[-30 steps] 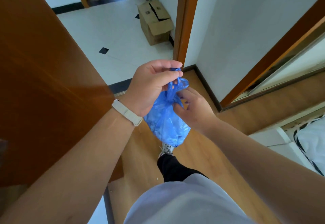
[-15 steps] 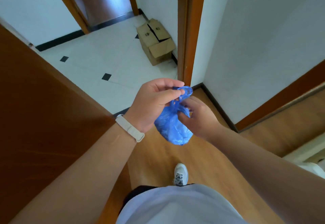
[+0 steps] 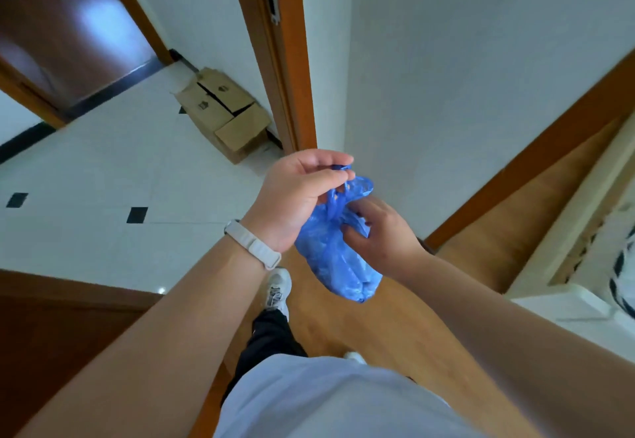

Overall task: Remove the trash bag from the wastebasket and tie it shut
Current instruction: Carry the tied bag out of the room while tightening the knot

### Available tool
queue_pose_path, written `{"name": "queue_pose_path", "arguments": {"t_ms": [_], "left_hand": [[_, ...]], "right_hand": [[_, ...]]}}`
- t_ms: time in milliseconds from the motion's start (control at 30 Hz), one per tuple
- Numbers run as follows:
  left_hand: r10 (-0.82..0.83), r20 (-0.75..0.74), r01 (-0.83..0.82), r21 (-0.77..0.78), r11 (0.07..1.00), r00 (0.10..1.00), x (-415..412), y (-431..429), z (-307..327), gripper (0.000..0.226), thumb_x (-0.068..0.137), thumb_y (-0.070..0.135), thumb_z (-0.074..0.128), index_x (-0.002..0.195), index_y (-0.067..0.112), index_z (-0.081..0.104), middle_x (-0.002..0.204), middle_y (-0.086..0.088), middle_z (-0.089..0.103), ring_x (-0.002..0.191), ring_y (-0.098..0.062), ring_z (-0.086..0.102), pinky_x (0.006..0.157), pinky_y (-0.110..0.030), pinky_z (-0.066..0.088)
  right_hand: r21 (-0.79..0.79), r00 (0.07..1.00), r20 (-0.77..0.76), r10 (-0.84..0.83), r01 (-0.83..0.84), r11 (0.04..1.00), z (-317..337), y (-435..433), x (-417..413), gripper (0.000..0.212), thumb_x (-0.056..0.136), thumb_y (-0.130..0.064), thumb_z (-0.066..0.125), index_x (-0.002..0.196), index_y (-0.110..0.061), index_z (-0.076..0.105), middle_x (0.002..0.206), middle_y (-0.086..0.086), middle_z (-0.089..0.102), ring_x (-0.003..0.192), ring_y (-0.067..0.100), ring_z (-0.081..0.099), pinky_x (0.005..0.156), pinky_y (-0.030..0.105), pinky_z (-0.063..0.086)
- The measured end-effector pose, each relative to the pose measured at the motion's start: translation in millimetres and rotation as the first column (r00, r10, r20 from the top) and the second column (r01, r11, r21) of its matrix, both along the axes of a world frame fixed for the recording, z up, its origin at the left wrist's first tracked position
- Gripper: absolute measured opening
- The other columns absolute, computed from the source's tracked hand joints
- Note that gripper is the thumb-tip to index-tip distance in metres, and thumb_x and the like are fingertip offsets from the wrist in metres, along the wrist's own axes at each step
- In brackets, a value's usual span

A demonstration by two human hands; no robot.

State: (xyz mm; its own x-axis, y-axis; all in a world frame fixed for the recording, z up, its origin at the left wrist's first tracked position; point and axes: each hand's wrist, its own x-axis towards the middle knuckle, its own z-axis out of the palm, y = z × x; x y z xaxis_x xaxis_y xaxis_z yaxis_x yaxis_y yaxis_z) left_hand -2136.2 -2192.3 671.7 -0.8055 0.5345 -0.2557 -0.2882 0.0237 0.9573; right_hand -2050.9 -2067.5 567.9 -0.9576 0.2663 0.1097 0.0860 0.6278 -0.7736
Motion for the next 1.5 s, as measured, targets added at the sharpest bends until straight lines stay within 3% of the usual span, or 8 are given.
{"name": "queue_pose_path", "arguments": {"t_ms": [267, 433, 767, 900, 1000, 1233, 1367, 1500], "left_hand": [[-0.281, 0.047, 0.282, -0.004, 0.96, 0.958, -133.6, 31.5, -29.7, 0.019, 0.077, 0.004, 0.064, 0.083, 0.019, 0.074, 0.077, -0.002, 0.073, 0.071, -0.013, 0.065, 0.072, -0.027, 0.05], [-0.442, 0.101, 0.443, 0.014, 0.896, 0.891, -194.1, 55.4, -44.7, 0.023, 0.083, -0.003, 0.058, 0.089, 0.015, 0.072, 0.076, 0.0, 0.074, 0.072, -0.013, 0.065, 0.08, -0.035, 0.048], [-0.45, 0.198, 0.454, 0.028, 0.891, 0.871, -268.7, 138.1, -108.3, 0.024, 0.082, -0.009, 0.057, 0.086, 0.011, 0.071, 0.073, -0.002, 0.072, 0.064, -0.013, 0.063, 0.06, -0.02, 0.048], [-0.441, 0.244, 0.46, -0.027, 0.887, 0.864, -273.8, 176.3, -171.1, 0.025, 0.082, -0.009, 0.058, 0.084, 0.011, 0.072, 0.073, -0.003, 0.073, 0.064, -0.012, 0.064, 0.06, -0.018, 0.049], [-0.402, 0.307, 0.436, -0.049, 0.899, 0.863, -272.1, 203.1, -231.7, 0.026, 0.083, -0.01, 0.056, 0.082, 0.011, 0.072, 0.072, -0.004, 0.071, 0.062, -0.01, 0.063, 0.058, -0.018, 0.049], [-0.399, 0.369, 0.484, -0.173, 0.858, 0.839, -275.6, 238.4, -393.1, 0.024, 0.087, -0.003, 0.059, 0.088, 0.018, 0.071, 0.077, 0.001, 0.075, 0.08, -0.01, 0.069, 0.072, -0.024, 0.053], [-0.415, 0.369, 0.51, -0.214, 0.833, 0.832, -285.6, 248.2, -471.2, 0.026, 0.086, -0.006, 0.057, 0.086, 0.017, 0.069, 0.074, 0.002, 0.073, 0.078, -0.012, 0.067, 0.082, -0.033, 0.054], [-0.454, 0.353, 0.549, -0.245, 0.799, 0.818, -296.7, 254.3, -537.1, 0.022, 0.085, -0.006, 0.058, 0.088, 0.014, 0.066, 0.083, -0.006, 0.069, 0.074, -0.012, 0.064, 0.076, -0.027, 0.052]], "right_hand": [[-0.006, 0.941, 0.159, -0.298, 0.303, 0.953, -18.2, 11.9, -102.4, 0.026, 0.082, -0.013, 0.065, 0.108, -0.017, 0.066, 0.098, -0.009, 0.055, 0.087, 0.016, 0.057, 0.077, 0.025, 0.042], [-0.005, 0.876, 0.238, -0.419, 0.433, 0.902, -21.4, 22.1, -157.4, 0.021, 0.083, -0.015, 0.064, 0.103, -0.018, 0.065, 0.094, -0.01, 0.052, 0.082, 0.014, 0.053, 0.073, 0.025, 0.041], [-0.041, 0.8, 0.332, -0.5, 0.541, 0.84, -64.8, 71.0, -223.4, 0.028, 0.082, -0.011, 0.061, 0.11, -0.013, 0.065, 0.101, 0.006, 0.063, 0.086, 0.026, 0.059, 0.074, 0.033, 0.045], [-0.038, 0.804, 0.344, -0.485, 0.528, 0.848, -130.4, 108.4, -236.2, 0.023, 0.079, -0.007, 0.062, 0.101, -0.01, 0.064, 0.086, -0.002, 0.052, 0.078, 0.019, 0.05, 0.063, 0.023, 0.031], [-0.063, 0.797, 0.391, -0.46, 0.522, 0.851, -196.9, 133.7, -238.2, 0.019, 0.076, -0.01, 0.061, 0.095, -0.009, 0.063, 0.085, -0.001, 0.051, 0.078, 0.021, 0.052, 0.067, 0.036, 0.044], [0.035, 0.79, 0.51, -0.341, 0.378, 0.925, -351.2, 176.8, -240.5, 0.036, 0.085, -0.019, 0.058, 0.12, -0.011, 0.056, 0.114, 0.009, 0.058, 0.102, 0.031, 0.054, 0.073, 0.034, 0.041], [0.123, 0.805, 0.519, -0.286, 0.261, 0.957, -428.8, 186.8, -243.7, 0.033, 0.086, -0.021, 0.059, 0.117, -0.007, 0.058, 0.113, 0.015, 0.059, 0.103, 0.039, 0.055, 0.074, 0.041, 0.045], [0.185, 0.788, 0.561, -0.253, 0.179, 0.966, -495.3, 195.8, -242.9, 0.037, 0.089, -0.026, 0.057, 0.123, -0.01, 0.056, 0.121, 0.015, 0.057, 0.109, 0.039, 0.053, 0.08, 0.045, 0.046]]}}
